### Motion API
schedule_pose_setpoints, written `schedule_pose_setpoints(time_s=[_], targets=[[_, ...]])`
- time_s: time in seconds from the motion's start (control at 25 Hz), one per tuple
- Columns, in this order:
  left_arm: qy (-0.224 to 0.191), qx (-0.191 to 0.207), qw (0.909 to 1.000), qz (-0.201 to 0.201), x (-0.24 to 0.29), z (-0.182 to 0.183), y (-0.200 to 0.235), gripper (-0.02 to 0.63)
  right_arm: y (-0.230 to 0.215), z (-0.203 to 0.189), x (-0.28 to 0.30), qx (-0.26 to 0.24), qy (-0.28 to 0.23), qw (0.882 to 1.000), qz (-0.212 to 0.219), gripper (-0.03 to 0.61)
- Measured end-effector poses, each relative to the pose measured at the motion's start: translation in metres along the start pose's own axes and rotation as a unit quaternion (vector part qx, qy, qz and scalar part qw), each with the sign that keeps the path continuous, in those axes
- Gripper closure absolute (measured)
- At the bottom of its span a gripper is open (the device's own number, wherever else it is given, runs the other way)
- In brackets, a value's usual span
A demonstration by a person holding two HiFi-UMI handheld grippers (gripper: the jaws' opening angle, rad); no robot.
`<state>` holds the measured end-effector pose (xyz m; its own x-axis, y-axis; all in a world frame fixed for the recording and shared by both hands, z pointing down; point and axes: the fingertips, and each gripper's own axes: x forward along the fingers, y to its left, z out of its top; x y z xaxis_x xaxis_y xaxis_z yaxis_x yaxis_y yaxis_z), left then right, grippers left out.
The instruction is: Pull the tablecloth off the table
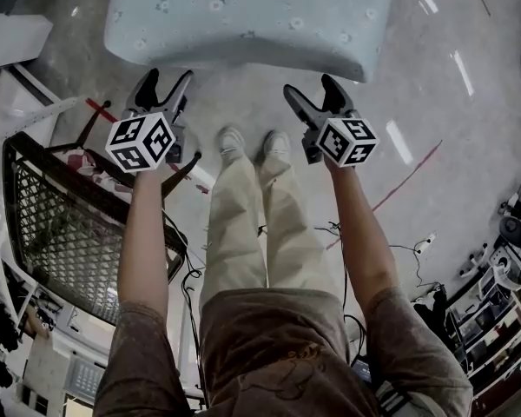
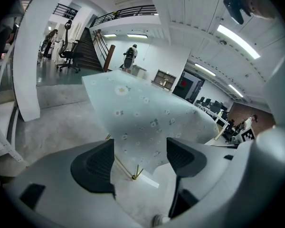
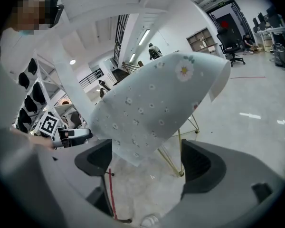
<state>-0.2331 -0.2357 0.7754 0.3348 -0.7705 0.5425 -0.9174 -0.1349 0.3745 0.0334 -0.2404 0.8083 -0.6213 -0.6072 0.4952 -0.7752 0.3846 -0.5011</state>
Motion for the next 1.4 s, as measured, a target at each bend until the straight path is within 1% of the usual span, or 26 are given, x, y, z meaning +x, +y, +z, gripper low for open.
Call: schedule_pose_setpoints(time_s=[0.2, 0.36, 0.56, 0.72, 0.92, 1.12, 1.24, 1.4], targets=[[-0.007, 0.002, 1.0, 0.0, 0.012, 0.001, 0.012, 0.279, -0.013, 0.008, 0.01, 0.007, -0.011, 1.0, -0.011, 0.149], [-0.011, 0.003, 0.9999, -0.005, 0.023, -0.001, 0.017, 0.279, -0.019, 0.013, 0.019, 0.018, -0.024, 0.999, -0.01, 0.163], [-0.023, 0.004, 0.9994, -0.024, 0.033, 0.001, 0.017, 0.279, -0.025, 0.02, 0.028, 0.03, -0.043, 0.999, -0.005, 0.2], [-0.033, 0.001, 0.9988, -0.037, 0.037, 0.006, 0.017, 0.279, -0.023, 0.024, 0.03, 0.03, -0.054, 0.998, -0.001, 0.224], [-0.041, 0.008, 0.9979, -0.049, 0.04, 0.009, 0.019, 0.279, -0.019, 0.023, 0.031, 0.029, -0.056, 0.998, 0.006, 0.247], [-0.053, 0.009, 0.9954, -0.079, 0.039, 0.014, 0.015, 0.28, -0.012, 0.025, 0.03, 0.017, -0.059, 0.998, 0.016, 0.305], [-0.058, 0.01, 0.9937, -0.095, 0.04, 0.018, 0.008, 0.281, -0.01, 0.026, 0.029, 0.021, -0.062, 0.998, 0.022, 0.311], [-0.065, -0.006, 0.9932, -0.097, 0.039, 0.022, 0.007, 0.281, -0.005, 0.025, 0.026, 0.021, -0.064, 0.997, 0.026, 0.342]])
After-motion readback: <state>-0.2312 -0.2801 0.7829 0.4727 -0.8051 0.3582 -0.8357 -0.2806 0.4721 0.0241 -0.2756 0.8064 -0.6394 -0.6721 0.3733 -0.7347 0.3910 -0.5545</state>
